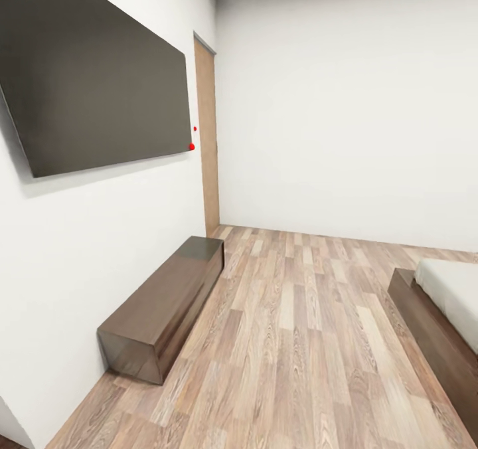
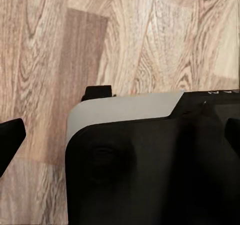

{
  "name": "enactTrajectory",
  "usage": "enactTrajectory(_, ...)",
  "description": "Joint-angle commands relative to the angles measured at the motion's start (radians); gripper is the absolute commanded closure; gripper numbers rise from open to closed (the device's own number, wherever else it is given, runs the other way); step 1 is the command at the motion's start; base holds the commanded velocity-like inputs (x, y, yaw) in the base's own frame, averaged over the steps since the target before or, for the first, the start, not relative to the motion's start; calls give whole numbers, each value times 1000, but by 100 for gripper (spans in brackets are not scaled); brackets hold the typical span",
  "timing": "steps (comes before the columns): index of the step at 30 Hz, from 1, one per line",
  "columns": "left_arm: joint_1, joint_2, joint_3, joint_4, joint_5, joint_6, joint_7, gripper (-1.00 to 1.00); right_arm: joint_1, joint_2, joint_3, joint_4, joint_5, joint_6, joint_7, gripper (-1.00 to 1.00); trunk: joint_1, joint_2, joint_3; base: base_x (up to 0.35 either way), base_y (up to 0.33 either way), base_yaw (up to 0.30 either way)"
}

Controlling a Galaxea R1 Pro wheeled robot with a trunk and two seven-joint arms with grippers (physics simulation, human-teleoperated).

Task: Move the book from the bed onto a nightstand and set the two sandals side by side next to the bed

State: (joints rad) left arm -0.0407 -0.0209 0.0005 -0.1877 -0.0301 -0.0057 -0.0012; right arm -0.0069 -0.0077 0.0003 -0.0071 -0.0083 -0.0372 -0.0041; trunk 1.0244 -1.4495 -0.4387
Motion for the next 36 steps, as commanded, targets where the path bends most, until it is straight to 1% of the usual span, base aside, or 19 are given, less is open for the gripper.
enactTrajectory(1, -4, 0, -4, -2, -3, -1, 0, -100, -1, 0, 0, 1, -1, -3, 0, -100, 1, 0, -1, 332, 0, -177)
enactTrajectory(6, -25, 1, -28, -7, -4, -7, 0, -100, -1, 0, 0, 1, -1, -3, 0, -100, 1, 0, -1, 293, 0, -214)
enactTrajectory(7, -29, 1, -32, -8, -4, -15, 0, -100, -1, 0, -1, 1, -1, -4, 0, -100, 1, 0, -1, 249, 0, -237)
enactTrajectory(8, -35, 1, -38, -9, -4, -35, 0, -100, -1, 0, -1, 1, -1, -4, 0, -100, 1, 0, -1, 226, 0, -245)
enactTrajectory(13, -42, 1, -44, -8, -3, -83, 0, -100, -1, 0, -2, 1, -2, -3, -1, -100, 1, 0, -1, 150, 0, -251)
enactTrajectory(21, -45, 1, -47, -6, -4, -108, 0, -100, -1, 0, -2, 1, -2, -3, -1, -100, 1, 0, -1, 39, 0, -232)
enactTrajectory(31, -45, 1, -47, -5, -3, -113, 0, -100, -1, 0, -2, 0, -1, -4, -1, -100, 1, 0, -1, 12, 0, -57)
enactTrajectory(36, -45, 1, -45, -1, -3, -110, 1, -100, -1, 0, -2, 0, -2, -4, -1, -100, 1, 0, -1, 162, 0, -10)
